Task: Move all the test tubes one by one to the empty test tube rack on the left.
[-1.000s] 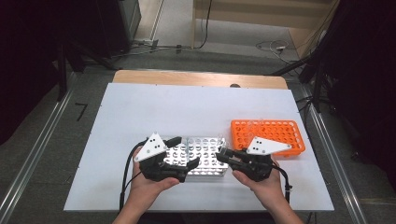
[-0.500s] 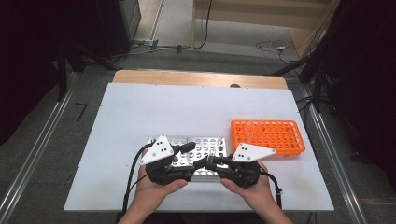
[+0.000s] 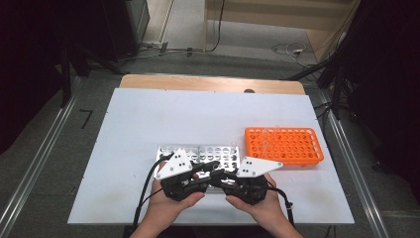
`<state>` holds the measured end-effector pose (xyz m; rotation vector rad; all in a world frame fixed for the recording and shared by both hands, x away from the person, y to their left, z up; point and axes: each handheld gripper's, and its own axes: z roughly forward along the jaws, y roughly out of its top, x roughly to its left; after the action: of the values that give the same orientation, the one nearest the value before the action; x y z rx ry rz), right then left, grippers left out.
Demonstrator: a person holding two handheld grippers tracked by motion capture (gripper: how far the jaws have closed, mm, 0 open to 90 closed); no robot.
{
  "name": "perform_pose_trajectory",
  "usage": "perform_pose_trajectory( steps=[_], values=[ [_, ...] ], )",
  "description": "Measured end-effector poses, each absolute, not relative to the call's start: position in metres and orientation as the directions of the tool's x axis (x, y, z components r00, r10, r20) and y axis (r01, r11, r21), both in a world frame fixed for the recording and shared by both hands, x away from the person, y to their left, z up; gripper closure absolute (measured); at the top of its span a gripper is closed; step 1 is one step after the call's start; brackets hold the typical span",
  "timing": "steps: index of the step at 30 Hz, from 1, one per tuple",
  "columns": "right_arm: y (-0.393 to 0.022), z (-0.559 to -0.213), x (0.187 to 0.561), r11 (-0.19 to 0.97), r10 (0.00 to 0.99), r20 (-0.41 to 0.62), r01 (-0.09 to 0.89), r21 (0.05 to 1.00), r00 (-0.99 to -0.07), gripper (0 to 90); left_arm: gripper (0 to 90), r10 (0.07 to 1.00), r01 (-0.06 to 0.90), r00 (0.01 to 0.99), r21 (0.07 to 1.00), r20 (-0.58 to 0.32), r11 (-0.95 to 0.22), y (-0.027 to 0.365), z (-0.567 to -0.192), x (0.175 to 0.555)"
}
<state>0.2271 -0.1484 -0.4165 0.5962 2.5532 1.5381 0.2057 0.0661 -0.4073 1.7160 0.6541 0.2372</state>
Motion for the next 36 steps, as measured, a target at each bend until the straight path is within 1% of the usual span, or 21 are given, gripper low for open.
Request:
perform_pose_trajectory(
  steps=[1,11,13,14,17,23,27,32,36],
  values=[
    [-0.148,-0.417,0.227,0.413,0.38,0.111,0.276,0.868,-0.918,73.9,73.0,0.541,0.293,0.82,0.948,-0.185,-0.12,0.066,-0.407,0.206],
    [-0.148,-0.418,0.228,0.405,0.376,0.129,0.288,0.868,-0.918,73.3,75.6,0.554,0.28,0.816,0.952,-0.167,-0.126,0.067,-0.408,0.206],
    [-0.148,-0.418,0.228,0.407,0.373,0.133,0.291,0.866,-0.918,72.3,75.8,0.556,0.28,0.814,0.952,-0.166,-0.126,0.066,-0.408,0.206],
    [-0.148,-0.418,0.229,0.41,0.371,0.13,0.288,0.866,-0.92,70.4,75.8,0.561,0.279,0.812,0.952,-0.163,-0.127,0.066,-0.408,0.206],
    [-0.149,-0.418,0.229,0.409,0.363,0.128,0.281,0.868,-0.923,63.2,75.9,0.568,0.279,0.807,0.952,-0.164,-0.123,0.068,-0.408,0.206],
    [-0.159,-0.419,0.235,0.387,0.371,0.117,0.267,0.882,-0.921,42.2,75.9,0.59,0.283,0.79,0.953,-0.169,-0.105,0.075,-0.407,0.209],
    [-0.169,-0.418,0.24,0.378,0.405,0.101,0.266,0.887,-0.909,26.9,75.9,0.599,0.286,0.782,0.953,-0.174,-0.097,0.077,-0.407,0.211],
    [-0.189,-0.417,0.247,0.355,0.474,0.089,0.283,0.891,-0.876,9.3,75.9,0.609,0.295,0.772,0.951,-0.184,-0.087,0.078,-0.409,0.216],
    [-0.21,-0.417,0.252,0.328,0.505,0.1,0.298,0.896,-0.857,1.8,75.9,0.614,0.298,0.767,0.951,-0.187,-0.083,0.078,-0.409,0.22]
  ],
)
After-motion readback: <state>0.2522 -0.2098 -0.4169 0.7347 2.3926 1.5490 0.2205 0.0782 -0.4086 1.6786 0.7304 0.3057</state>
